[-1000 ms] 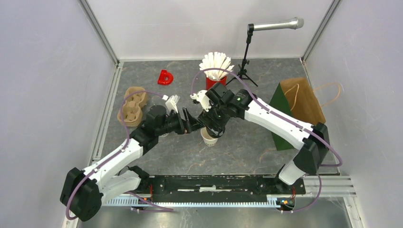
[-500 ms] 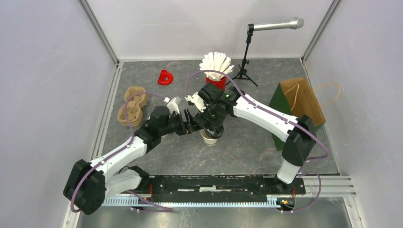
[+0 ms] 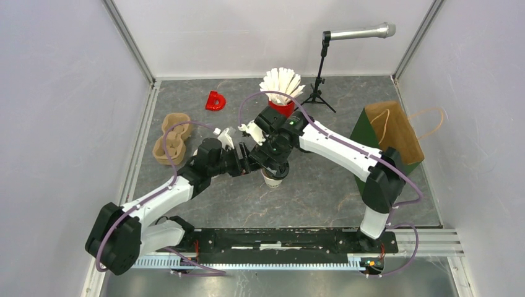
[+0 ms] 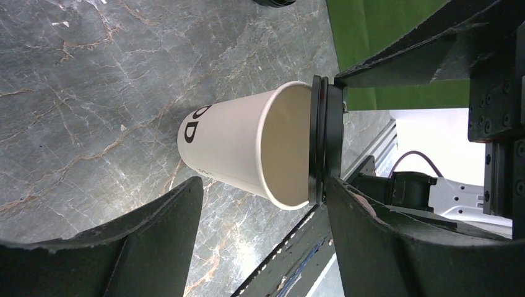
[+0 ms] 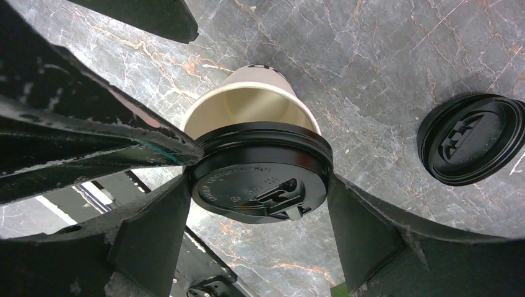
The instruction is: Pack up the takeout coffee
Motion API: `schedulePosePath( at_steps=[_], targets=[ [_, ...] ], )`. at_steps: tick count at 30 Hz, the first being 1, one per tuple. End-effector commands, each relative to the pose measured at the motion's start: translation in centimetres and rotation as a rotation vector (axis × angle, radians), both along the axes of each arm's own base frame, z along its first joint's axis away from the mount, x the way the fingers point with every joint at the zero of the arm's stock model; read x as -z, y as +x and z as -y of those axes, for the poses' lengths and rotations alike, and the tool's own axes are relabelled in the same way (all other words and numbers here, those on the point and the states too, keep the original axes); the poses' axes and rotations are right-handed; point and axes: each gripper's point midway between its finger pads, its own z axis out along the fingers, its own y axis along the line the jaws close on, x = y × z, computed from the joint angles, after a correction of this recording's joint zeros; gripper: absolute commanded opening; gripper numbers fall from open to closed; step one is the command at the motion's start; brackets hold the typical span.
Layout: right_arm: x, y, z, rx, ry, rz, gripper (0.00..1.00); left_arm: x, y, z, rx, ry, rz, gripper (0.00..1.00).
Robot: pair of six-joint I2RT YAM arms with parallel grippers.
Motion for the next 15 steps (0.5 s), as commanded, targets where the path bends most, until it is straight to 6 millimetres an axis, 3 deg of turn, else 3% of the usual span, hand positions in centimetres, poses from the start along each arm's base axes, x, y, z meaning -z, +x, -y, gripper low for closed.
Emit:
schedulePosePath(
  at_steps=[1, 3, 10, 15],
  targets=[
    [-0.8, 0.3, -0.5, -0.014, 0.01, 0.016, 0.85, -0.3, 0.9, 0.2, 0.002, -0.006, 0.045, 0.79],
    [-0.7, 0.4, -0.5, -0.015, 0.01, 0.017, 0.85, -0.3, 0.9, 0.4, 0.014, -0.006, 0.049, 0.79],
    [-0.8, 0.4, -0.7, -0.019, 0.019, 0.017, 0.85, -1.6, 0.5, 0.9, 0.059, -0.056, 0.101, 0.97],
    [-0.9, 0.3, -0.9, -0.026, 0.029, 0.019, 0.85, -1.7, 0.5, 1.0, 0.065, -0.055, 0.108, 0.99]
  ],
)
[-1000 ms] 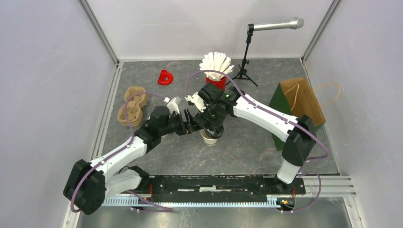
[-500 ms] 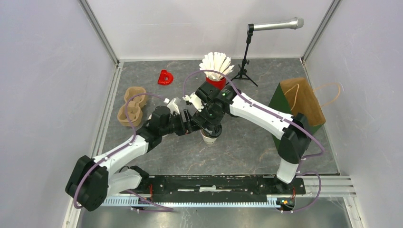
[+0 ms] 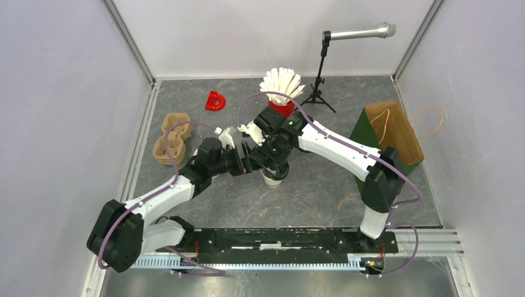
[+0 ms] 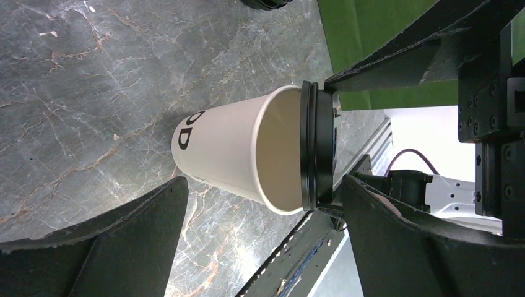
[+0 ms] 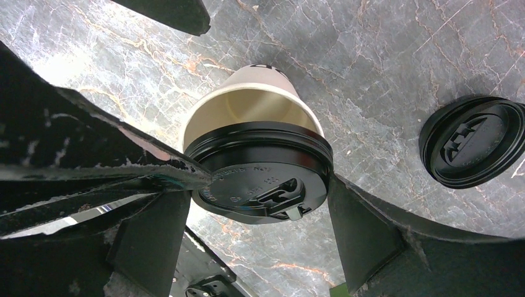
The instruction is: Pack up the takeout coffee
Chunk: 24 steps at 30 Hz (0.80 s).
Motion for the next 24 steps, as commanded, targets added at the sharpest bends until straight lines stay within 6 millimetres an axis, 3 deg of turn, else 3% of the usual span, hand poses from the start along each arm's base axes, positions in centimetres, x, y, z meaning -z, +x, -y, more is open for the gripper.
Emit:
schedulePosePath(
  at_steps=[1, 12, 24],
  targets=[
    [-1.2, 0.4, -0.9, -0.019, 0.039, 0.027, 0.85, -1.6, 0.3, 0.6, 0.046, -0.031, 0.09, 0.99],
    [-1.2, 0.4, -1.4, -0.021, 0.066, 0.022, 0.85, -0.1, 0.3, 1.8, 0.116, -0.045, 0.06, 0.94],
    [-0.5, 0.3, -1.3, -0.022, 0.074, 0.03, 0.85, 2.4, 1.1, 0.5, 0.055, 0.074, 0.027, 0.8]
  ],
)
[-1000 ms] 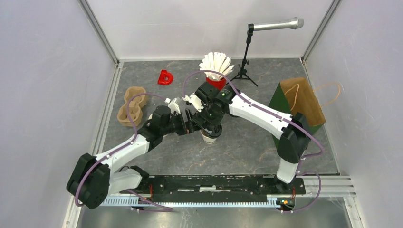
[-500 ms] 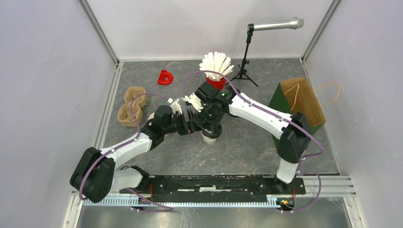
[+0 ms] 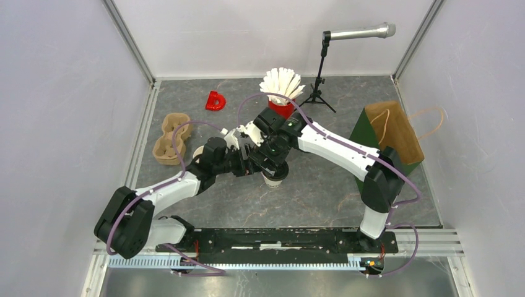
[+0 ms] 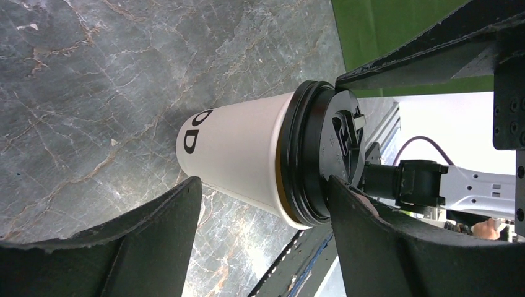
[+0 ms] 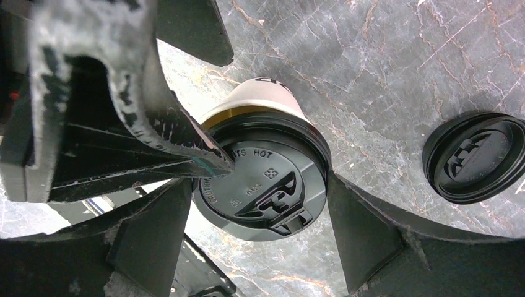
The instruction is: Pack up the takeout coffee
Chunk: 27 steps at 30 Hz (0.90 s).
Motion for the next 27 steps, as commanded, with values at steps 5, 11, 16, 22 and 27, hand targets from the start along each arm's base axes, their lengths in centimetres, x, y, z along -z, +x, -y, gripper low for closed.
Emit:
schedulePosePath(
  at_steps=[5, 11, 16, 22, 27],
  targets=[
    [-0.7, 0.5, -0.5, 0.001, 0.048, 0.053, 0.84, 0.3, 1.1, -0.8, -0.012, 0.081, 0.065, 0.78],
    [-1.0, 0.8, -0.7, 0.004, 0.065, 0.077, 0.83, 0.2, 1.3, -1.0, -0.024, 0.097, 0.076, 0.74],
    [-0.5, 0.7, -0.8, -0.007, 0.07, 0.072, 0.81, -0.3, 1.3, -1.2, -0.025, 0.099, 0.089, 0.78],
    [-1.3, 0.7, -0.8, 0.001, 0.098, 0.088, 0.78, -1.2, 1.0, -1.1, -0.034, 0.066, 0.081, 0.86],
    [-1.9, 0.6, -0.7, 0.005, 0.109, 0.094, 0.76, -2.8, 0.9, -0.9, -0.055, 0.0, 0.074, 0.86]
  ],
)
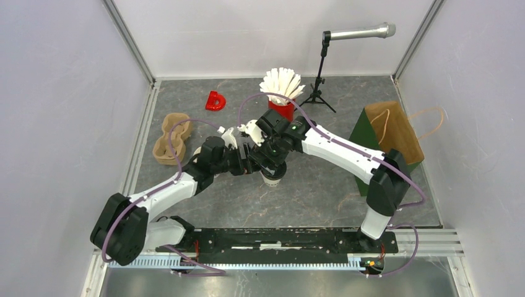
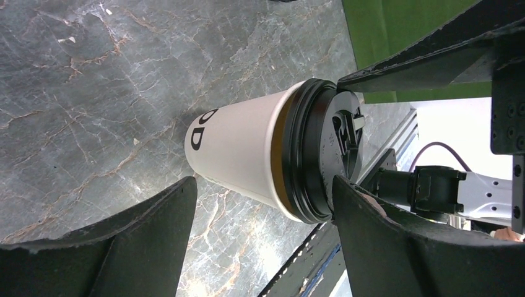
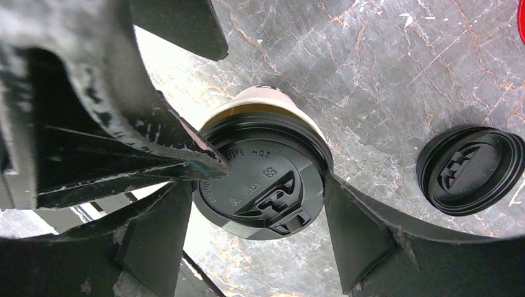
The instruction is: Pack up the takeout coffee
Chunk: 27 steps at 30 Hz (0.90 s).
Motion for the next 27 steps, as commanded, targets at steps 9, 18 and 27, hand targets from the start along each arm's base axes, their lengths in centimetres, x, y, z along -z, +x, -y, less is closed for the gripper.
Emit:
schedulePosePath(
  at_steps=[9, 18, 27],
  targets=[
    [-2.2, 0.3, -0.4, 0.005, 0.062, 0.053, 0.75, -3.4, 0.8, -0.4, -0.066, -0.078, 0.021, 0.85],
    [-2.9, 0.6, -1.1, 0.002, 0.072, 0.05, 0.74, -3.4, 1.3, -1.0, -0.108, -0.088, -0.009, 0.84],
    [-2.5, 0.9, -1.8, 0.0, 0.068, 0.027, 0.74, -3.4, 1.5, -0.7, -0.095, -0.104, -0.023, 0.84]
  ],
)
